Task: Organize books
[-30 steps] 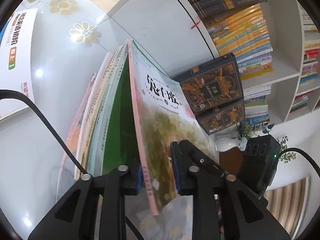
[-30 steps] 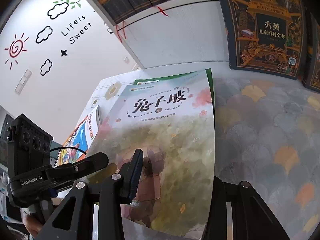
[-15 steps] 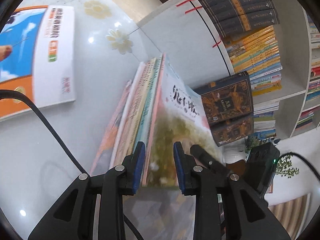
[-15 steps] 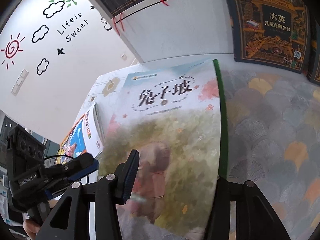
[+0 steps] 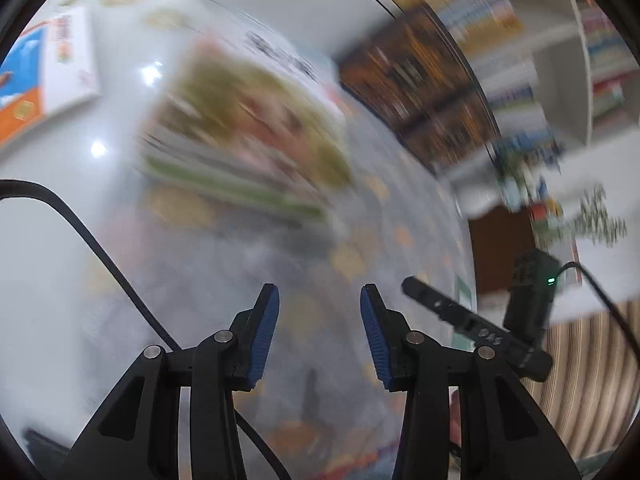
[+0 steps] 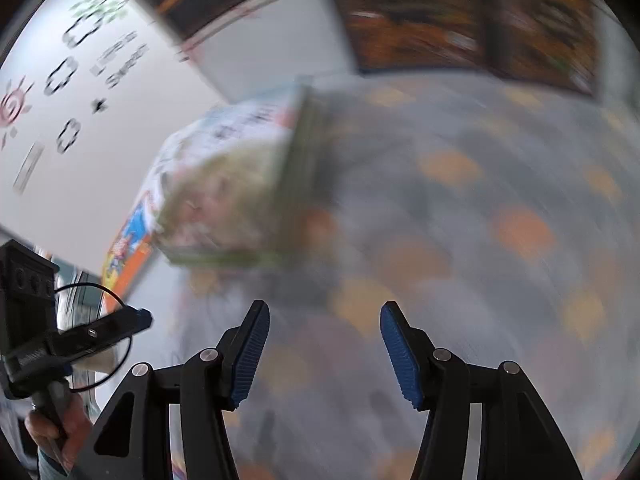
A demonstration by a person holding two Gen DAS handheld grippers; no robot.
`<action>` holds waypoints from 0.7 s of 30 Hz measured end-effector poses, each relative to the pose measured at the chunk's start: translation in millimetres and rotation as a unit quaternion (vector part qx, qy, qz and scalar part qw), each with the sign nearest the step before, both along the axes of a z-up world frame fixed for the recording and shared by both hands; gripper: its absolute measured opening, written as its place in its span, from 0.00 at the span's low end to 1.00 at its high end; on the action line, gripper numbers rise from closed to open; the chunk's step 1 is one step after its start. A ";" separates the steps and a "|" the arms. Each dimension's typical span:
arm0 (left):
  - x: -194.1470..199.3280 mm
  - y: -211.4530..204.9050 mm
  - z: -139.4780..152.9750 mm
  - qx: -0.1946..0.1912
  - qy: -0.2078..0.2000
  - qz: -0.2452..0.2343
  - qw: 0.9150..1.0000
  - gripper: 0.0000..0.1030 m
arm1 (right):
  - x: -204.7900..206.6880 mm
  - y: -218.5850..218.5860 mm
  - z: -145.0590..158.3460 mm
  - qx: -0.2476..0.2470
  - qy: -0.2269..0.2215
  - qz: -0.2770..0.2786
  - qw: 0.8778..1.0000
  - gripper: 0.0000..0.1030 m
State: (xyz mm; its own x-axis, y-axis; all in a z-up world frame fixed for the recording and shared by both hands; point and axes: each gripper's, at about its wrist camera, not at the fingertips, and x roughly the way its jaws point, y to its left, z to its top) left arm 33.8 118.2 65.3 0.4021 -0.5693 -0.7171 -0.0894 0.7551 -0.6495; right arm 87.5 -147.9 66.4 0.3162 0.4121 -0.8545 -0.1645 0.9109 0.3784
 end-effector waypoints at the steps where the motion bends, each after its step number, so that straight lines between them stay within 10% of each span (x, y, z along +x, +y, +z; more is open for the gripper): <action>1: -2.5 -15.7 0.3 0.007 0.002 -0.013 1.000 0.40 | -13.5 -21.2 -7.1 0.004 0.014 -0.020 1.000 0.55; 8: -13.5 -133.7 -10.9 -0.004 0.030 -0.101 0.994 0.49 | -91.3 -163.9 -38.1 0.020 0.081 -0.145 0.986 0.55; 21: -12.3 -310.9 -8.0 0.022 0.053 -0.203 0.977 0.49 | -122.3 -381.3 -12.5 -0.016 0.028 -0.332 0.943 0.55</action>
State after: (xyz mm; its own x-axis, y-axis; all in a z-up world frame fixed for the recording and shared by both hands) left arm 21.5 -192.8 57.4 0.0713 -0.6338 -0.7702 0.1583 0.7696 -0.6186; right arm -34.7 -529.3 53.9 0.4492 0.1135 -0.8862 0.4647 0.8175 0.3403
